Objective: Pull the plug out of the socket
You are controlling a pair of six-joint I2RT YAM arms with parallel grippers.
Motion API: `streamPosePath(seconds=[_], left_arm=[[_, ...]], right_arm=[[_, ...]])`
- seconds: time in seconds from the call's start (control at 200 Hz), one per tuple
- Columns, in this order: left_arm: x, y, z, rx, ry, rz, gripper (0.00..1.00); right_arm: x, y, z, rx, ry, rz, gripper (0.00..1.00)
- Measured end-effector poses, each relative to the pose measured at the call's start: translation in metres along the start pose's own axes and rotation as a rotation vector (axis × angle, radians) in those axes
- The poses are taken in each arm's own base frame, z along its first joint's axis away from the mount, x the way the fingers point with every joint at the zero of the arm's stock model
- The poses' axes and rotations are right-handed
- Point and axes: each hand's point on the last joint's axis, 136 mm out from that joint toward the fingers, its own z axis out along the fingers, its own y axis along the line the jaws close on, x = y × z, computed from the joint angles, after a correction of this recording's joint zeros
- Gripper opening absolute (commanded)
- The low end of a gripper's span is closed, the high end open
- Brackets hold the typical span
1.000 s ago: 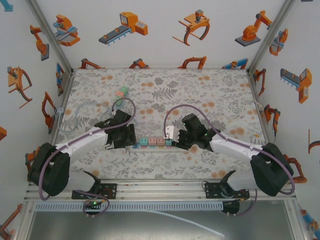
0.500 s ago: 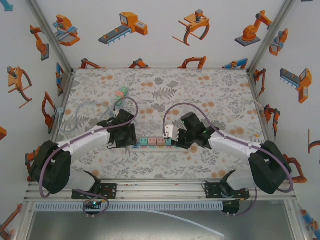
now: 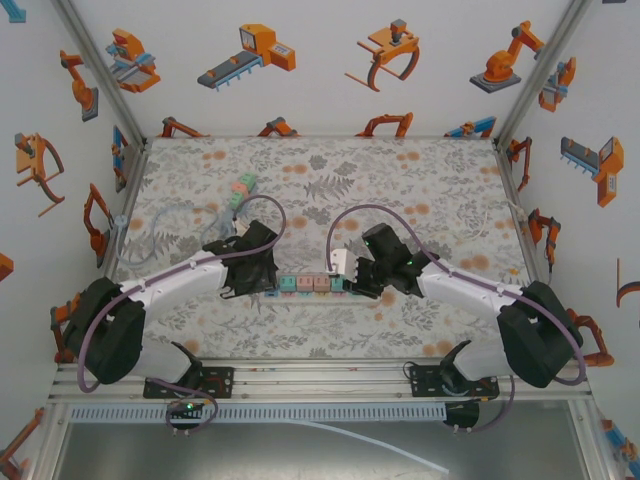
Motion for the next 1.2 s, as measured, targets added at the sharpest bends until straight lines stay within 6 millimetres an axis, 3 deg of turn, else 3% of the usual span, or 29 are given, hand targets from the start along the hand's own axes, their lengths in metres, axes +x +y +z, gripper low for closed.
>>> streamPosePath(seconds=[0.756,0.926,1.086,1.202], left_arm=[[0.000,0.003,-0.003,-0.015,-0.023,-0.016,0.57],[-0.003,0.005,-0.007,-0.019,-0.045,-0.018,0.62],[-0.006,0.018,-0.014,-0.073,-0.066,0.004,0.71],[-0.011,0.024,-0.028,-0.090,-0.085,0.042,0.74]], right_arm=[[-0.013,-0.003,-0.016,-0.016,-0.027,-0.002,0.19],[-0.027,-0.008,-0.034,0.038,-0.074,-0.016,0.19],[-0.061,-0.019,-0.064,0.120,-0.202,-0.005,0.18],[-0.082,-0.030,-0.087,0.193,-0.297,0.113,0.18]])
